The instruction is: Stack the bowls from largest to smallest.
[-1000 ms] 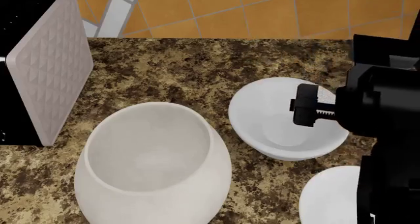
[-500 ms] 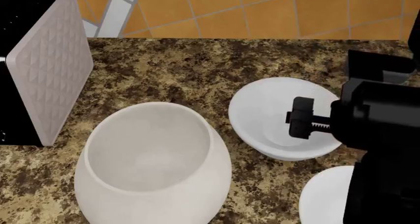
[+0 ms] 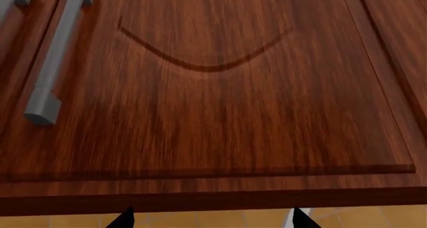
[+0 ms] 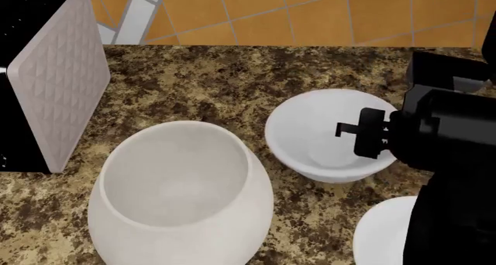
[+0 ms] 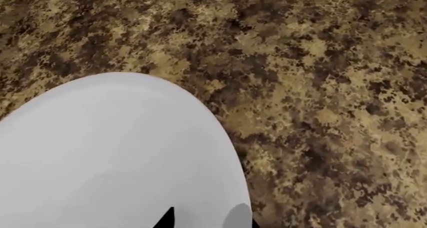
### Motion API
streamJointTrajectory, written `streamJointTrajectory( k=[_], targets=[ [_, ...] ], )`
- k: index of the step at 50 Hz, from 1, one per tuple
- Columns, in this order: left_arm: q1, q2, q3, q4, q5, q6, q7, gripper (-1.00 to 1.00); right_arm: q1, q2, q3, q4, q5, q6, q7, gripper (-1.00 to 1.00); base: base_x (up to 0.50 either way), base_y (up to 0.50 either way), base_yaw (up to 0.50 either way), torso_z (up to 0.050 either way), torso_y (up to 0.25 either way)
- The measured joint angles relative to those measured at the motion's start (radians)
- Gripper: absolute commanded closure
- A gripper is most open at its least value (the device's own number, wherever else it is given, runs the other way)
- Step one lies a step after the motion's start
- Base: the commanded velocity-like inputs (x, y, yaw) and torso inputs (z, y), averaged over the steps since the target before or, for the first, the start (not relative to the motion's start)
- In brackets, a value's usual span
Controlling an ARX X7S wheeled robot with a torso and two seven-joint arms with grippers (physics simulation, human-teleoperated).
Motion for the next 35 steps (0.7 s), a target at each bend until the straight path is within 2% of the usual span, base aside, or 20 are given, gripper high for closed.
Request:
streamJointTrajectory(
  k=[13,35],
  targets=[
    [-0.017,0.001,0.005,0.017,-0.012,-0.02,-0.013,-1.0,0.051,0.003,0.004,-0.027,-0.014,-0.001,-0.014,1.0,0.0,0.0,0.0,0.0,0.0],
    [-0.034,0.002,0.007,0.041,-0.031,-0.045,-0.031,-1.0,-0.061,0.033,0.107,-0.502,0.031,0.223,0.015,1.0,0.0,0.0,0.0,0.0,0.0]
  ],
)
